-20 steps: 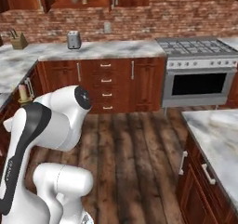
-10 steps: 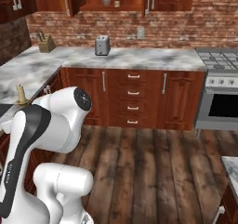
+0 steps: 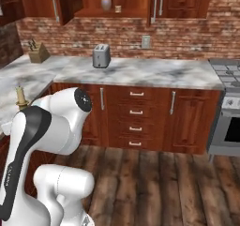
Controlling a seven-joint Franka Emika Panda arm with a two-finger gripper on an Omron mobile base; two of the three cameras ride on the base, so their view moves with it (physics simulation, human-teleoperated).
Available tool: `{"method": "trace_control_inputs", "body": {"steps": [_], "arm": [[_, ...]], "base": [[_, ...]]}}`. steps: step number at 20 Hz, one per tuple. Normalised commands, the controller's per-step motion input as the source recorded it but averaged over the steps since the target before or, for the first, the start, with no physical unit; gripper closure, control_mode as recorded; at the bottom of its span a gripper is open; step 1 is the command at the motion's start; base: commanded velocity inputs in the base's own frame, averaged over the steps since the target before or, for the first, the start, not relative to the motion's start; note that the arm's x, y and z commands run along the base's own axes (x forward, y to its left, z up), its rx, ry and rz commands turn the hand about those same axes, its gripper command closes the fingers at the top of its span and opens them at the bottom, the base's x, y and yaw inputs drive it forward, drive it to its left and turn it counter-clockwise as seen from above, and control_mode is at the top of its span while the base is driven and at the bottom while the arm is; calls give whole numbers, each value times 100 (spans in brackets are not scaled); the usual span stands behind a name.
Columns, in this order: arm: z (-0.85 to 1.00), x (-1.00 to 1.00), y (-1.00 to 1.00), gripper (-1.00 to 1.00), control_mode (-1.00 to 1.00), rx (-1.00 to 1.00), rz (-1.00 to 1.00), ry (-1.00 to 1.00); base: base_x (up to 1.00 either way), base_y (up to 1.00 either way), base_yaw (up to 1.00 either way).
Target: Pick the candle and candle from the dining table and place them in the open cabinet. Close the cabinet after placing the objects.
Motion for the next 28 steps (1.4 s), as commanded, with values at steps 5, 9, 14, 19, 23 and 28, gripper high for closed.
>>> {"method": "trace_control_inputs", "body": {"steps": [5,9,14,19,23,28], "arm": [[0,0,0,100,100,0,0,0],[0,0,0,100,100,0,0,0],[0,0,0,100,100,0,0,0],[0,0,0,100,100,0,0,0],[0,0,0,100,100,0,0,0],[0,0,0,100,100,0,0,0]], "base": [[100,0,3],[100,0,5],[100,0,4],[99,11,1],[100,14,0],[94,16,0]]}}
